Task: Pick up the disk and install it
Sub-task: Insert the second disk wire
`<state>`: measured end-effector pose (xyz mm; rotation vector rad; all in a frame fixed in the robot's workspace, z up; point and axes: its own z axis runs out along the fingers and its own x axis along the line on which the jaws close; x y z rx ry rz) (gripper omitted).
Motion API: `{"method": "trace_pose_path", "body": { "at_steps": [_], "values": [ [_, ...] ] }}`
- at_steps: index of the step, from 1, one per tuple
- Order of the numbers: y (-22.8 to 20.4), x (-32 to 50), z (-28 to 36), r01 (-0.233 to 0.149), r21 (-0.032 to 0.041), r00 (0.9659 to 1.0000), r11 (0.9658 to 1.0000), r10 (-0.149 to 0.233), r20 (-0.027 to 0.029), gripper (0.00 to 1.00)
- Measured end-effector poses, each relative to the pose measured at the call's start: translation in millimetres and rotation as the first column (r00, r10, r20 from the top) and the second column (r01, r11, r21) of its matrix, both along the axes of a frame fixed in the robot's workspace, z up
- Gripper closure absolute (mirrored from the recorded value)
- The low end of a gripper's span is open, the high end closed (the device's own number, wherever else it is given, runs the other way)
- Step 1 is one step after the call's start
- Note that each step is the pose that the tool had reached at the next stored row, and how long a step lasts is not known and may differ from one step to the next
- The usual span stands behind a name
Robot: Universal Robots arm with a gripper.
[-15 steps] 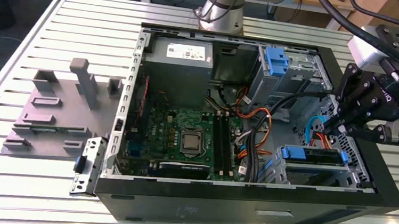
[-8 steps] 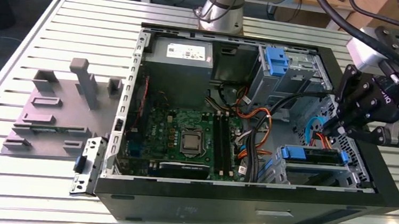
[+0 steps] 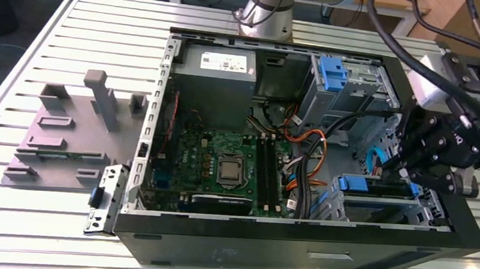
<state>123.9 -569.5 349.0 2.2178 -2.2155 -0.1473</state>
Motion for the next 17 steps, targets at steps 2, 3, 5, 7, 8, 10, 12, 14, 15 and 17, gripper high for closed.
{"method": "trace_pose_path", "body": {
  "at_steps": [2, 3, 5, 7, 8, 10, 12, 14, 15, 17],
  "values": [
    [-3.0, -0.1, -3.8, 0.000, 0.0028, 1.0000, 1.0000, 0.000, 0.0000, 0.84],
    [-3.2, -0.1, -5.4, 0.000, 0.0045, 1.0000, 1.0000, 0.000, 0.0000, 0.84],
    [-3.2, -0.1, -7.4, 0.000, 0.0277, 1.0000, 0.9996, 0.000, 0.0000, 0.84],
    [-3.2, -0.1, -8.3, 0.000, 0.0443, 1.0000, 0.9990, 0.000, 0.0000, 0.84],
    [-3.2, -0.1, -8.8, 0.000, 0.0470, 1.0000, 0.9989, 0.000, 0.0000, 0.84],
    [-3.7, 0.1, -9.5, 0.000, 0.0473, 1.0000, 0.9989, 0.000, 0.0000, 0.84],
    [-4.1, 0.9, -9.9, 0.000, 0.0473, 1.0000, 0.9989, 0.000, 0.0000, 0.84],
    [-4.1, 2.5, -10.4, 0.000, 0.0474, 1.0000, 0.9989, 0.000, -0.0001, 0.84],
    [-4.1, 3.4, -10.7, 0.000, 0.0473, 1.0000, 0.9989, 0.000, -0.0002, 0.84],
    [-4.2, 5.0, -11.2, 0.000, 0.0472, 1.0000, 0.9989, 0.000, -0.0004, 0.84]
  ]
}}
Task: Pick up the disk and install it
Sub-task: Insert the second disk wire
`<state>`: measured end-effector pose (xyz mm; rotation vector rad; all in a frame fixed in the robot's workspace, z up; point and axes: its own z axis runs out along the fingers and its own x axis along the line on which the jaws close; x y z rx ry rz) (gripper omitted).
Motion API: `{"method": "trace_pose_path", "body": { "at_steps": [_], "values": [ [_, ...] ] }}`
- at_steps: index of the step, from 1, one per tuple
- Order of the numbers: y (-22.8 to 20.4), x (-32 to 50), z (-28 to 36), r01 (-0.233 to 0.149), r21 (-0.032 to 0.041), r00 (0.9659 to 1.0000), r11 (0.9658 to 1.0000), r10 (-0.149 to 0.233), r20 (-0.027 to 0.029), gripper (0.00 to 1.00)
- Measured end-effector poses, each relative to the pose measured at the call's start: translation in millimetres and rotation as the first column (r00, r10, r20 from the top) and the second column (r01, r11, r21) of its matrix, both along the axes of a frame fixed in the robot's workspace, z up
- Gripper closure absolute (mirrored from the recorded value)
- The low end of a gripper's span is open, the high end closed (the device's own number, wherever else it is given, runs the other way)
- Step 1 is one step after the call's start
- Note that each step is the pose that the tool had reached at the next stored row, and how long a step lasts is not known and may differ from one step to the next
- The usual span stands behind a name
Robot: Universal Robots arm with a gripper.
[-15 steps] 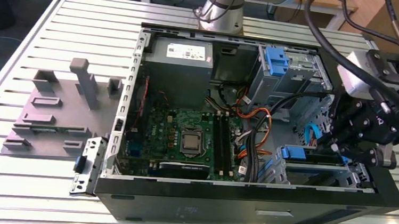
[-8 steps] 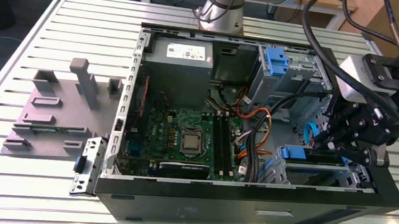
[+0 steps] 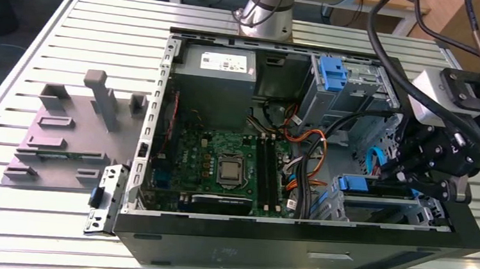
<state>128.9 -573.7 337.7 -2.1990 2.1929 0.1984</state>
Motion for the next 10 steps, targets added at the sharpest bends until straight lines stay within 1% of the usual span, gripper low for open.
{"method": "trace_pose_path", "body": {
  "at_steps": [3, 8, 10],
  "values": [
    [0.0, 2.2, -1.0, 0.000, -0.0001, 1.0000, 1.0000, 0.000, 0.0000, 0.84],
    [-0.2, 3.0, -2.0, 0.000, -0.0002, 1.0000, 1.0000, 0.000, -0.0001, 0.84],
    [-0.1, -0.4, -2.3, 0.000, 0.0001, 1.0000, 1.0000, 0.000, 0.0001, 0.84]
  ]
}}
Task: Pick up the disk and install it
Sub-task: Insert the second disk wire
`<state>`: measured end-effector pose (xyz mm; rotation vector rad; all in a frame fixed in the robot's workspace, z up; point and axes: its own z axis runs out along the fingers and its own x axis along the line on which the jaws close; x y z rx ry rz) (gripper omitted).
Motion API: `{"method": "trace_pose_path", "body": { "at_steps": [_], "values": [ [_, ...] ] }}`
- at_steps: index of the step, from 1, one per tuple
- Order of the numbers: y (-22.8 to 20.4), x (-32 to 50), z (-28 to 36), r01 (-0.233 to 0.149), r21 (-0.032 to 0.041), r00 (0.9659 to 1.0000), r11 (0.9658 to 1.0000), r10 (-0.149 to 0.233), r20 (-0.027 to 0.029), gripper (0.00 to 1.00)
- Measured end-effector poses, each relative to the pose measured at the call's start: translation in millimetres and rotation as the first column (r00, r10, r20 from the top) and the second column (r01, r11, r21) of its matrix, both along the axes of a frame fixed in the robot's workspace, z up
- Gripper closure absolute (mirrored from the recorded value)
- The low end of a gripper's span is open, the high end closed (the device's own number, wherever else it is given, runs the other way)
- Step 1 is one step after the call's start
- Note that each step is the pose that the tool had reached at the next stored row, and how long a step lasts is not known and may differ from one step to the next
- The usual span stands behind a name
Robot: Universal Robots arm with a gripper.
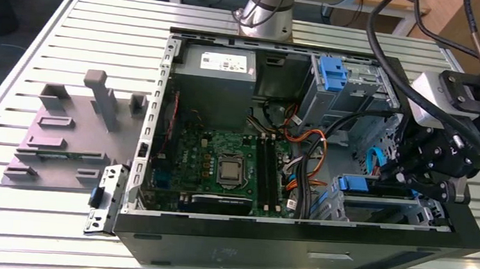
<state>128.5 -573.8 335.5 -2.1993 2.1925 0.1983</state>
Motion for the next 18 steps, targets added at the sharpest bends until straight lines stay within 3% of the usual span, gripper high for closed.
{"method": "trace_pose_path", "body": {
  "at_steps": [8, 18],
  "values": [
    [-0.7, -3.2, 0.0, 0.000, -0.0001, 1.0000, 1.0000, 0.000, 0.0001, 0.84],
    [-4.1, 2.7, -0.1, -0.001, -0.0001, 1.0000, 1.0000, 0.001, -0.0003, 0.84]
  ]
}}
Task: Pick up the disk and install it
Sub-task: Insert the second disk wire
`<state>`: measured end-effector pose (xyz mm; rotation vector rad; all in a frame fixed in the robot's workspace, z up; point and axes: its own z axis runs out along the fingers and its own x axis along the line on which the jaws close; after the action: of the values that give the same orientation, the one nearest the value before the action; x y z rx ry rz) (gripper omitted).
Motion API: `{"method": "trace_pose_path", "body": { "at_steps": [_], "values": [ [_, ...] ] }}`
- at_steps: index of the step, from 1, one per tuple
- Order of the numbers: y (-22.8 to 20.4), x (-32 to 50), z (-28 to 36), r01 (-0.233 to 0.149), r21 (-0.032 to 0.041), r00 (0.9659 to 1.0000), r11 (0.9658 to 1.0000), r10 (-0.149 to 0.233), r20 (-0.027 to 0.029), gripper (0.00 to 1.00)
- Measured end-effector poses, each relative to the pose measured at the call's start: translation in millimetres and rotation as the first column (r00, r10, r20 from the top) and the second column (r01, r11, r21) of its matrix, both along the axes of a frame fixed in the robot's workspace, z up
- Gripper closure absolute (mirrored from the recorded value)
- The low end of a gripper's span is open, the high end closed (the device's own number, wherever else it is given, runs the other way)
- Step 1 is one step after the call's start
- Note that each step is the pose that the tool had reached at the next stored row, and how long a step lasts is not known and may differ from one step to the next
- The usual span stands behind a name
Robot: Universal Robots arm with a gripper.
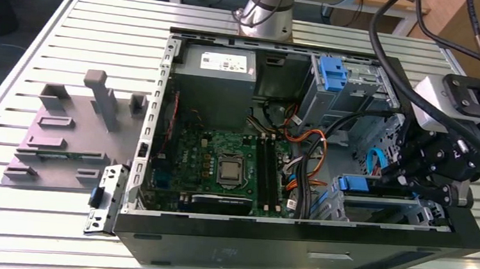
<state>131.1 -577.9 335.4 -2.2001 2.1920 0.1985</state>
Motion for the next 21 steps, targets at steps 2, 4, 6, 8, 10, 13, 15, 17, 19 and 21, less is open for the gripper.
{"method": "trace_pose_path", "body": {
  "at_steps": [2, 4, 6, 8, 10, 13, 15, 17, 19, 21],
  "values": [
    [-0.2, 0.0, -0.1, 0.000, 0.0000, 1.0000, 1.0000, 0.000, 0.0000, 0.84],
    [-0.2, -0.2, -0.4, 0.000, -0.0001, 1.0000, 1.0000, 0.000, 0.0000, 0.84],
    [-0.1, -1.4, -0.9, 0.000, 0.0003, 1.0000, 1.0000, 0.000, 0.0001, 0.84],
    [0.0, -1.7, -1.1, 0.000, -0.0002, 1.0000, 1.0000, 0.000, 0.0000, 0.84],
    [0.0, -1.8, -1.7, 0.000, -0.0002, 1.0000, 1.0000, 0.000, 0.0000, 0.84],
    [0.0, -1.8, -3.3, 0.000, -0.0001, 1.0000, 1.0000, 0.000, -0.0002, 0.84],
    [0.0, -1.8, -4.0, 0.000, -0.0005, 1.0000, 1.0000, 0.000, 0.0000, 0.84],
    [0.0, -1.8, -4.5, 0.000, -0.0007, 1.0000, 1.0000, 0.000, 0.0000, 0.84],
    [0.0, -2.3, -5.2, 0.000, -0.0008, 1.0000, 1.0000, 0.000, 0.0001, 0.84],
    [0.0, -2.3, -5.8, 0.000, -0.0012, 1.0000, 1.0000, 0.000, 0.0000, 0.84]
  ]
}}
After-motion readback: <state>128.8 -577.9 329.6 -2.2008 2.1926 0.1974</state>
